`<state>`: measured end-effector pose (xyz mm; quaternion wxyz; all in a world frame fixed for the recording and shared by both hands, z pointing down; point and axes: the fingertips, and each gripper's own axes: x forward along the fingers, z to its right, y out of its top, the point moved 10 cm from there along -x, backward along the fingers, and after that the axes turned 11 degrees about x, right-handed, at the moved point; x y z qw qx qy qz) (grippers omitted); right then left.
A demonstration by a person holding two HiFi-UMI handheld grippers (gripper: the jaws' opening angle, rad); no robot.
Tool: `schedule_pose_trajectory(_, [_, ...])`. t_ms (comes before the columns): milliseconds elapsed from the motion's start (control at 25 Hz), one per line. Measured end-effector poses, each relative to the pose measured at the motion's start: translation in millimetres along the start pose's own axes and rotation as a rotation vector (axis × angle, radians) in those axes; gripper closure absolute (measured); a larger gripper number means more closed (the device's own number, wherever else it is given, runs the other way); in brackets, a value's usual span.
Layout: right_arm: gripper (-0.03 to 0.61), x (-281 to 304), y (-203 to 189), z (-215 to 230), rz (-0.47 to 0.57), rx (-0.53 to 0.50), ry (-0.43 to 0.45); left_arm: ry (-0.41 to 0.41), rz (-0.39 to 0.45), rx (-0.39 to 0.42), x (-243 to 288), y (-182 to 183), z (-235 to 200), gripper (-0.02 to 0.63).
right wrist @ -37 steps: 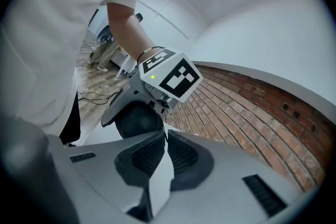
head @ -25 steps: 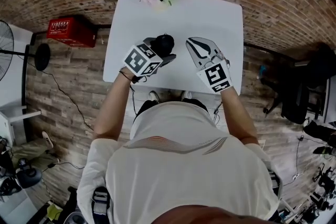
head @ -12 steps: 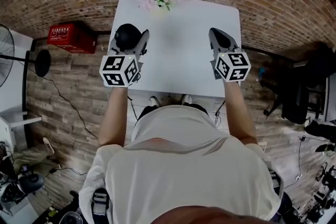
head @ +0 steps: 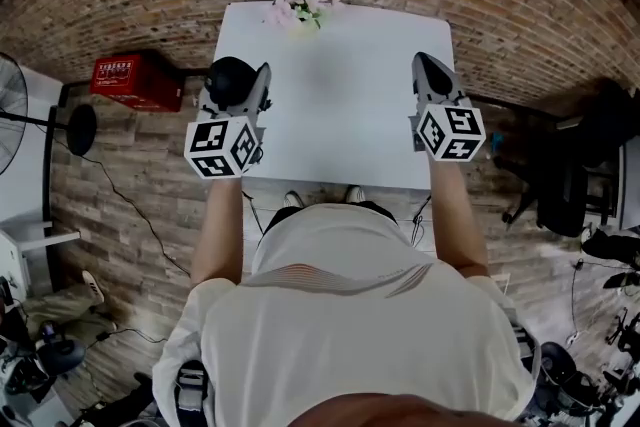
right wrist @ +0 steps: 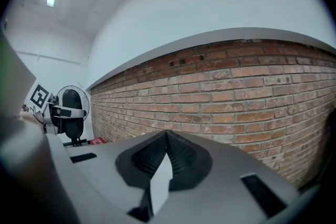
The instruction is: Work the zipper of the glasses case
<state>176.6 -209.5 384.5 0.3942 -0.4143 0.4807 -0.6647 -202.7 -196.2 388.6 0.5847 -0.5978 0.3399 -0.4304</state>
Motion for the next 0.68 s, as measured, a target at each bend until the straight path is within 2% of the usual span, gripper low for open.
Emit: schedule_pose_trajectory(680, [0.528, -5, 3, -17, -0.007, -0.037, 0.050, -0.030, -0.003, -0.001, 3, 2, 11, 0.353])
